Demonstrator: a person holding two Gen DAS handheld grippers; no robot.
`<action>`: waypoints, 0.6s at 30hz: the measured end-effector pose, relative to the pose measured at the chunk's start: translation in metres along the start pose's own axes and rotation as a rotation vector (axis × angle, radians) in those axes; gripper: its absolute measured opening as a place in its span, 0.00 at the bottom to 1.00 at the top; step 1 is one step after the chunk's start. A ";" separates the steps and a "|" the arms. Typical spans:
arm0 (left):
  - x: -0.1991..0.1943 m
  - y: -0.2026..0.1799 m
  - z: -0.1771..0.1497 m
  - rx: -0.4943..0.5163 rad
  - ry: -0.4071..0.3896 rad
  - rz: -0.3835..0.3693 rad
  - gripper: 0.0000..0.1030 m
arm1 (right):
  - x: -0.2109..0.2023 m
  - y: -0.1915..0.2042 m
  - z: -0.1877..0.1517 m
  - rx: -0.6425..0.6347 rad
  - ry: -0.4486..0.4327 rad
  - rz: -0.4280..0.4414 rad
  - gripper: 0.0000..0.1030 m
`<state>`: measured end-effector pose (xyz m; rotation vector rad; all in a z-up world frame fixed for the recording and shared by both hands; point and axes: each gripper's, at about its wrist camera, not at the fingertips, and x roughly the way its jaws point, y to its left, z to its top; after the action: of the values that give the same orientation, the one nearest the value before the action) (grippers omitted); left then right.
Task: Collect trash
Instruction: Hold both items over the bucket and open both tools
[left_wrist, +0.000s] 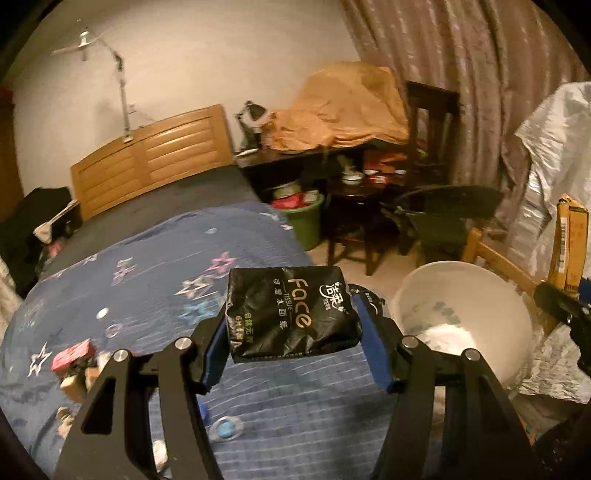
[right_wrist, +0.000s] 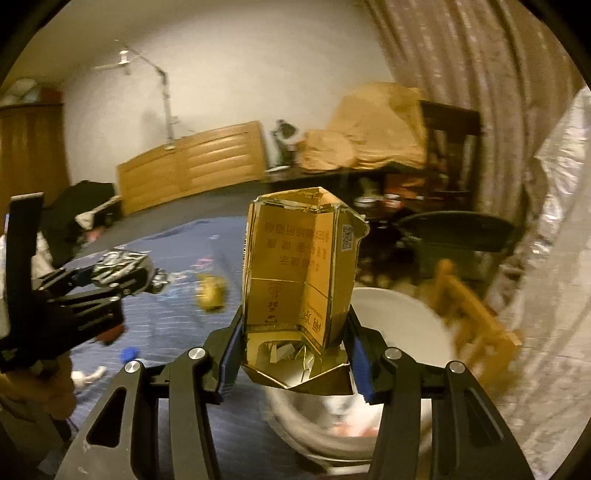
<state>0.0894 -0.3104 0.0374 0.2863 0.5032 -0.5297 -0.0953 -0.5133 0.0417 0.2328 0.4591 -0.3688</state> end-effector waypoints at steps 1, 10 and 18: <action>0.004 -0.009 0.003 0.011 0.003 -0.014 0.57 | 0.000 -0.013 0.001 0.010 0.004 -0.015 0.50; 0.045 -0.083 0.026 0.101 0.043 -0.140 0.57 | 0.024 -0.081 0.014 0.040 0.042 -0.117 0.50; 0.077 -0.129 0.028 0.174 0.094 -0.247 0.57 | 0.048 -0.103 0.013 0.033 0.091 -0.143 0.50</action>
<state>0.0875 -0.4591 0.0037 0.4195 0.5886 -0.8048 -0.0911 -0.6245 0.0169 0.2505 0.5608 -0.5071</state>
